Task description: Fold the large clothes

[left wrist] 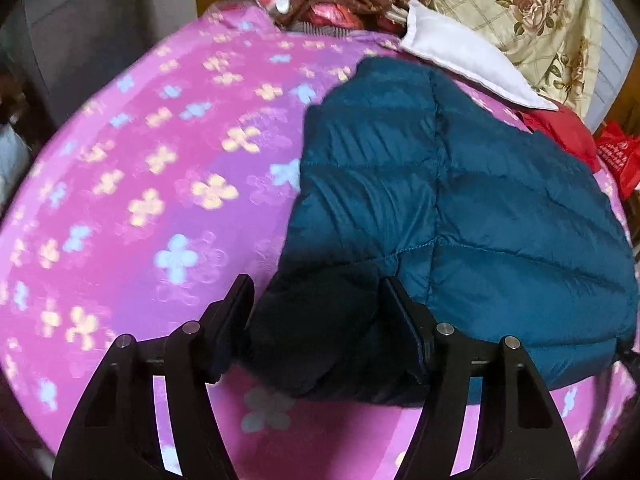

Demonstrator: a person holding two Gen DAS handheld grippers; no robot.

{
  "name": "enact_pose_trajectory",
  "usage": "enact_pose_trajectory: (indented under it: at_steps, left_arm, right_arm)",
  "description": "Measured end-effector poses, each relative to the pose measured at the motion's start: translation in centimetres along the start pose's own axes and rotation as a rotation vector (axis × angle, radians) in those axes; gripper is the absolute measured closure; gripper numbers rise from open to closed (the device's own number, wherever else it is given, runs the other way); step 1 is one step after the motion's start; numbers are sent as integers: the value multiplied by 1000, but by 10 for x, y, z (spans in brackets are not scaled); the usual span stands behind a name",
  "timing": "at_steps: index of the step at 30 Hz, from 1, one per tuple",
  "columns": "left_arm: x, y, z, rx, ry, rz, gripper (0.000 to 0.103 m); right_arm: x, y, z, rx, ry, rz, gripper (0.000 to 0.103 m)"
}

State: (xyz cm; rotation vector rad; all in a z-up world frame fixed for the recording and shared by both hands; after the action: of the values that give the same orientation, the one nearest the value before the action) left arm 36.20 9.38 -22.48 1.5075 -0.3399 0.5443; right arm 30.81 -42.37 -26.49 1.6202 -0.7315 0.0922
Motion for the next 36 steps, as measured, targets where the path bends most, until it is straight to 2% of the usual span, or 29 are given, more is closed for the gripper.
enact_pose_trajectory:
  at_steps: [5, 8, 9, 12, 16, 20, 23, 24, 25, 28, 32, 36]
  left_arm:
    - [-5, 60, -5, 125, -37, 167, 37]
    - [-16, 104, -9, 195, -26, 284, 28]
    - [-19, 115, -10, 199, -18, 311, 24]
    - [-33, 147, -8, 172, 12, 391, 24]
    - [-56, 177, -1, 134, 28, 453, 20]
    - [-81, 202, 10, 119, -6, 487, 19]
    - [-97, 224, 18, 108, -35, 552, 17]
    - [-101, 231, 21, 99, -47, 571, 11]
    - [-105, 237, 24, 86, -52, 582, 0]
    - [-112, 250, 30, 45, -60, 599, 0]
    - [-120, 246, 46, 3, -110, 535, 0]
    - [-134, 232, 61, 6, -163, 479, 0]
  right_arm:
    - [-6, 56, 8, -59, -10, 146, 45]
    - [-19, 87, -1, -35, 3, 184, 45]
    - [-25, 96, -7, -24, 17, 194, 45]
    - [-46, 119, -30, -12, 76, 220, 45]
    - [-72, 136, -66, 5, 160, 237, 45]
    - [-103, 142, -104, 10, 262, 239, 45]
    - [-124, 142, -123, 29, 285, 210, 45]
    - [-129, 141, -127, 39, 283, 200, 45]
    - [-135, 141, -132, 52, 279, 191, 45]
    - [-144, 142, -137, 54, 290, 189, 45]
    - [-151, 144, -141, 17, 316, 196, 45]
    - [-153, 144, -137, -12, 312, 186, 45]
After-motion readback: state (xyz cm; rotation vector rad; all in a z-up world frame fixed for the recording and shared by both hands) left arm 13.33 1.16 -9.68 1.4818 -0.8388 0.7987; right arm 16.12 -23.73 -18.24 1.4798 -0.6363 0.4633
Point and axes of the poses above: each gripper's, at about its wrist camera, not at the fingertips, and y roughly against the way its jaws point, z to its right, x to its top, the point moved 7 cm from there along -y, roughly the way its jaws point
